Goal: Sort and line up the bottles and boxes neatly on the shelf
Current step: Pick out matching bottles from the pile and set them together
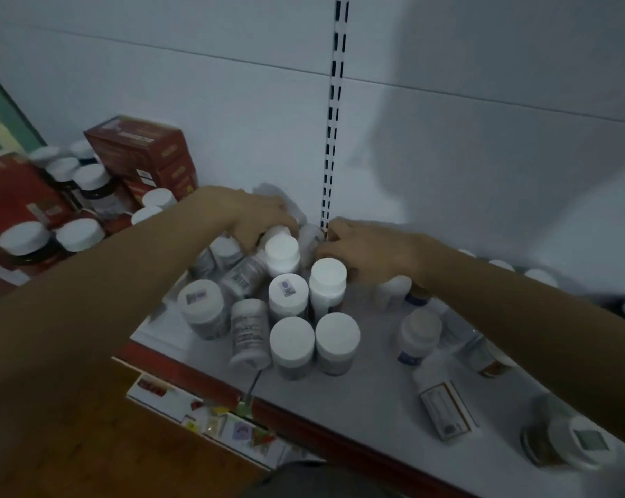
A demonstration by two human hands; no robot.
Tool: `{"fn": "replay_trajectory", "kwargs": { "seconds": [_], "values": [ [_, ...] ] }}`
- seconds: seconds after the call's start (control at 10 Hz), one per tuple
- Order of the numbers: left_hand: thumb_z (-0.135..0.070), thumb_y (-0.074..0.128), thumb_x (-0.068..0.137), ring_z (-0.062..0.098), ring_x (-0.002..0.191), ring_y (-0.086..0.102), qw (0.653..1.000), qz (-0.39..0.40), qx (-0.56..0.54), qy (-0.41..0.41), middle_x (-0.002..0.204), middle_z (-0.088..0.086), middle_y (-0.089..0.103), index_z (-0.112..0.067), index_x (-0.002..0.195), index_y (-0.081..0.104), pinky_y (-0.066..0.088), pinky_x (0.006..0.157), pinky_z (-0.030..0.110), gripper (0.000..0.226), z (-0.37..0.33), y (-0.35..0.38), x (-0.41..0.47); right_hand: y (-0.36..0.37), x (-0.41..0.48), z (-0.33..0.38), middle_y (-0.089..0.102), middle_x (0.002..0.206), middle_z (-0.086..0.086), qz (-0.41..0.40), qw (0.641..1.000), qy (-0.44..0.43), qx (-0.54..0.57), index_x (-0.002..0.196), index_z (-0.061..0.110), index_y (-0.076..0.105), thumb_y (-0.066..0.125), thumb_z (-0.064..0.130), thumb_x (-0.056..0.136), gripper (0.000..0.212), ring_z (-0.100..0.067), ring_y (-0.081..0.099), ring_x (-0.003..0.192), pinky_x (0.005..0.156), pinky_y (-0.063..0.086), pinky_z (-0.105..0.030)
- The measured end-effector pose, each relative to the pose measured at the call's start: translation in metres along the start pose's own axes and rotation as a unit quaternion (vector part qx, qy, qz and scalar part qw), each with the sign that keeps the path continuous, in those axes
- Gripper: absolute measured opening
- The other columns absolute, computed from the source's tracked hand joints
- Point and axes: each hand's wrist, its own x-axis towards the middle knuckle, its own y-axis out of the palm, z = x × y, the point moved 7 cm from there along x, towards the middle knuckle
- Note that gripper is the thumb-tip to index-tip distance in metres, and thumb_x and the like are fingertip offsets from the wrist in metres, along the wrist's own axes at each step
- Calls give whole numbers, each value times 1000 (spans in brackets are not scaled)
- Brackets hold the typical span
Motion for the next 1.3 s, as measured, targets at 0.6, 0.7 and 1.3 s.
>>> {"fn": "replay_trajectory", "kwargs": {
  "seconds": [0.6,0.7,1.3],
  "values": [
    [-63,58,60,18,99,51,967,-44,102,231,115,-10,36,-53,118,55,52,81,41,59,24,20,27,-27,48,4,65,119,-1,59,993,66,82,119,23,62,73,30,87,35,-25,61,109,98,48,-43],
    [-47,71,71,21,113,54,963,-45,72,256,127,-6,46,-43,119,63,51,92,47,49,32,17,28,-20,60,8,59,124,-10,97,990,66,75,127,15,59,78,27,82,50,-30,57,113,101,45,-46],
    [-23,67,90,12,81,57,932,-248,-13,265,96,-8,65,-21,107,67,49,76,31,17,49,-19,-25,-18,69,10,48,119,-2,56,996,54,40,131,38,54,71,25,88,48,-23,56,102,82,45,-35]
  ]
}}
